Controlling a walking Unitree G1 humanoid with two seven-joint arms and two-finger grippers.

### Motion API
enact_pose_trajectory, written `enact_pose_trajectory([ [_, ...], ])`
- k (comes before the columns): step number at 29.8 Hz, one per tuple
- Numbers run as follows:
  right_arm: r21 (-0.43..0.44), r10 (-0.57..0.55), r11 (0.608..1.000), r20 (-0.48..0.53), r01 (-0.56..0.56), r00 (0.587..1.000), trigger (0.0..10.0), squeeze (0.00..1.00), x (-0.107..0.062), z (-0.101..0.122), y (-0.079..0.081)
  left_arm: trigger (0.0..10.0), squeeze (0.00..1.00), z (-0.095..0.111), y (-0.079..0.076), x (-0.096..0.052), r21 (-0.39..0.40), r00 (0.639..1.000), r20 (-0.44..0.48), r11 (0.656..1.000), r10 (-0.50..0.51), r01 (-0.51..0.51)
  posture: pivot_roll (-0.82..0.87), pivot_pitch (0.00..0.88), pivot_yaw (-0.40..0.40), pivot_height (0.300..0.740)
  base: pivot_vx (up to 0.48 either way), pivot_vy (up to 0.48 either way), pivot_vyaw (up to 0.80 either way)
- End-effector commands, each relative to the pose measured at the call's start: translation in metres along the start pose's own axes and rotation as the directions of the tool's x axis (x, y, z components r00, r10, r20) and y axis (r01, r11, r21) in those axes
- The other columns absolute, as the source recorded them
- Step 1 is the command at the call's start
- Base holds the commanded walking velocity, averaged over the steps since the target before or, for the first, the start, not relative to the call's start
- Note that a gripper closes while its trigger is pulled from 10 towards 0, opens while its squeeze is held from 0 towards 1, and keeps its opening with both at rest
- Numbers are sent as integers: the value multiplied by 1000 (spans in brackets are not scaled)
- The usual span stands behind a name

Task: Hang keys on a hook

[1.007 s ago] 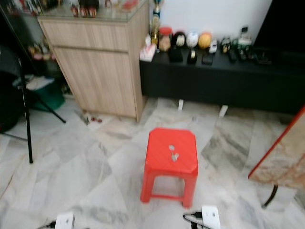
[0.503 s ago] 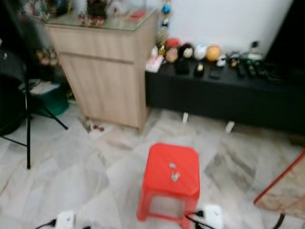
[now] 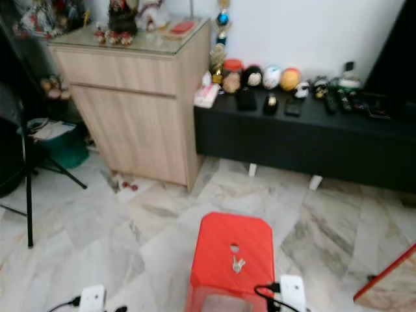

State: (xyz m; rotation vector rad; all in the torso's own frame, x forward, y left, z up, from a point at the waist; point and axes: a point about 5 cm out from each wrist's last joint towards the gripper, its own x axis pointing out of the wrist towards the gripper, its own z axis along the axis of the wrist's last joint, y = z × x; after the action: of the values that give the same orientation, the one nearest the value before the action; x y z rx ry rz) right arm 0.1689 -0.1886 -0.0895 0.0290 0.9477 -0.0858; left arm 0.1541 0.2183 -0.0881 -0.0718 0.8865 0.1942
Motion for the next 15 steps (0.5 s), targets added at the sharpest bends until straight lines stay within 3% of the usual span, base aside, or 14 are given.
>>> enact_pose_trajectory([
  [1,4,-14,1000,18,14,1000,10000,0,0,3,-7,10000,0,0,-4,0,-2,1000,-3,1000,-13,13,13,0,-28,740,0,0,0],
  [10,-38,9,999,64,-6,998,10000,0,2,16,-4,10000,0,0,-5,1,-1,1000,-2,1000,-16,16,14,0,-29,740,0,0,0],
  [15,-42,9,999,69,-6,998,10000,0,2,17,-4,10000,0,0,-5,1,1,1000,-2,1000,-17,17,13,0,-30,740,0,0,800],
])
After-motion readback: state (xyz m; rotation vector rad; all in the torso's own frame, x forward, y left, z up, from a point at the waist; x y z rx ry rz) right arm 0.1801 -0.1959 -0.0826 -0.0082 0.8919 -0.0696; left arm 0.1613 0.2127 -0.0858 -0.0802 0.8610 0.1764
